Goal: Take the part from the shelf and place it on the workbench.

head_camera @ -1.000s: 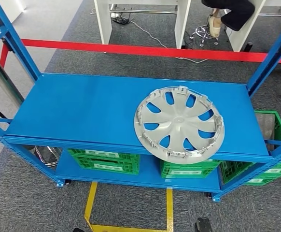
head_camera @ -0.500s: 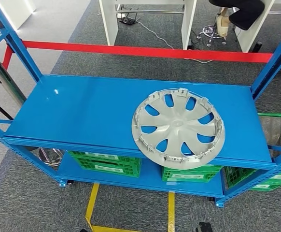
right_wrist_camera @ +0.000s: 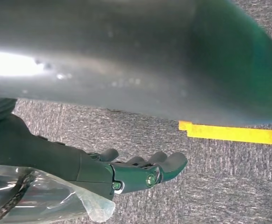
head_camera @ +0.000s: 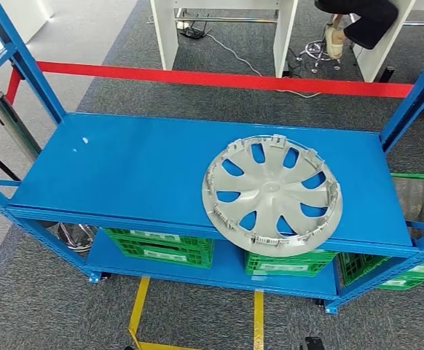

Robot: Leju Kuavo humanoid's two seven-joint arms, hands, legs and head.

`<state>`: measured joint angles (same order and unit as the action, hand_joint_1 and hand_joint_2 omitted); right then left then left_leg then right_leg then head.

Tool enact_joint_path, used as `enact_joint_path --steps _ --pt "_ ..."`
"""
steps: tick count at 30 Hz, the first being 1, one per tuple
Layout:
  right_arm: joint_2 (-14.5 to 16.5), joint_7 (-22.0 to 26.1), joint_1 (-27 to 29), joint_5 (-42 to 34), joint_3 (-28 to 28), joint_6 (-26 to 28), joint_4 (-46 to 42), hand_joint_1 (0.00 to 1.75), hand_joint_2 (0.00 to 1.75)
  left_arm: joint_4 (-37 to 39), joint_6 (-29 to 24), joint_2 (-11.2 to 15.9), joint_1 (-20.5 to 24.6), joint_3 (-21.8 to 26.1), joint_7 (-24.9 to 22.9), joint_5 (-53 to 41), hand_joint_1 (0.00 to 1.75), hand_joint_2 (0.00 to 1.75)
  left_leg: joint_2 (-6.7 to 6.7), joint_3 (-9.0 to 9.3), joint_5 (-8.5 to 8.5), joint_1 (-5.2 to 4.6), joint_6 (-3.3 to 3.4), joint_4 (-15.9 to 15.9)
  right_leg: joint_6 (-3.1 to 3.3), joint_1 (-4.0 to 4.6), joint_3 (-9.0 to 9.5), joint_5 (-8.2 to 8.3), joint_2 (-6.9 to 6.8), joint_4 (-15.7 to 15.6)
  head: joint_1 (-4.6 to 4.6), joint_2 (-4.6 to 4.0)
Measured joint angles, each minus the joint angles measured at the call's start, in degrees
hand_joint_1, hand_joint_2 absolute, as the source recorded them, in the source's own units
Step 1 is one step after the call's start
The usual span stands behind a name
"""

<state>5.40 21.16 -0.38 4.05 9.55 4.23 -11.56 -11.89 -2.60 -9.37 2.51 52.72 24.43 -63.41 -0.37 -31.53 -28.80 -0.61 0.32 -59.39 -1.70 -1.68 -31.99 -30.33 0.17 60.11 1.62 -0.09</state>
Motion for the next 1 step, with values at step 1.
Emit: enact_joint_path --steps 1 --pt "0.0 0.0 0.0 0.0 0.1 0.0 0.0 0.0 0.0 0.0 0.0 0.0 0.0 0.0 0.0 0.0 0.0 0.0 0.0 0.0 0.0 0.0 0.0 0.0 0.0 0.0 0.01 0.0 0.0 0.0 0.0 0.0"
